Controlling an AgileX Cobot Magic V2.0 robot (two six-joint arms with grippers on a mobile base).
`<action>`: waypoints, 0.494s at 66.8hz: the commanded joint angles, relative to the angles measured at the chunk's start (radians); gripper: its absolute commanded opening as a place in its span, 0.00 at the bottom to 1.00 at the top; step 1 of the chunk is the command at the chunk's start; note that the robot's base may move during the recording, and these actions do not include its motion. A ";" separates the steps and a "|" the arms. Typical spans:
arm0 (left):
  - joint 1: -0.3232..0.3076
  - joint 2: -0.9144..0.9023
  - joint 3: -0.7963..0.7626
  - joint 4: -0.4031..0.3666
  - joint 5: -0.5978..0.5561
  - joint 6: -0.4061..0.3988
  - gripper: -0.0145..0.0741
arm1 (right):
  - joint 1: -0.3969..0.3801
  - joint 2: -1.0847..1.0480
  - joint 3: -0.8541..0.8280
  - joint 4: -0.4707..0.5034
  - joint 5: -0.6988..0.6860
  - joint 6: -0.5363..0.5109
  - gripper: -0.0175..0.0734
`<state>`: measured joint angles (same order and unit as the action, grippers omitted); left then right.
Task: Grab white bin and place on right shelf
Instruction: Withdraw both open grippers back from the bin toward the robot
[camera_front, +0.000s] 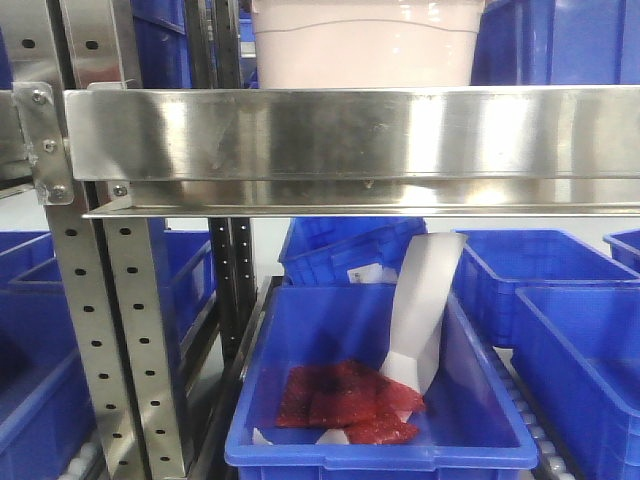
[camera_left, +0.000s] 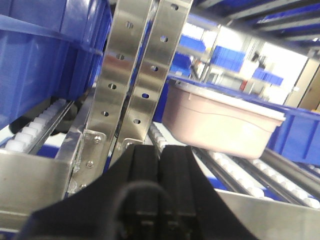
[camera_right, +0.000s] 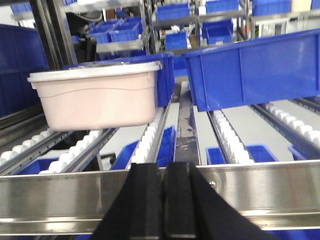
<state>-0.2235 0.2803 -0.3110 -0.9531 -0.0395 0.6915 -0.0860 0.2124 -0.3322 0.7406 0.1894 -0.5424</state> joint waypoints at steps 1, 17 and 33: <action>-0.008 -0.039 -0.008 -0.008 -0.037 -0.004 0.03 | 0.000 -0.048 0.000 0.006 -0.076 -0.008 0.27; -0.008 -0.073 0.007 -0.008 -0.035 -0.004 0.03 | 0.000 -0.086 0.010 0.006 -0.067 -0.008 0.27; -0.008 -0.073 0.007 -0.009 -0.033 -0.004 0.03 | 0.000 -0.086 0.010 0.006 -0.067 -0.008 0.27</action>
<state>-0.2235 0.1975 -0.2788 -0.9536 -0.0332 0.6915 -0.0860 0.1166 -0.2962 0.7406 0.1894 -0.5439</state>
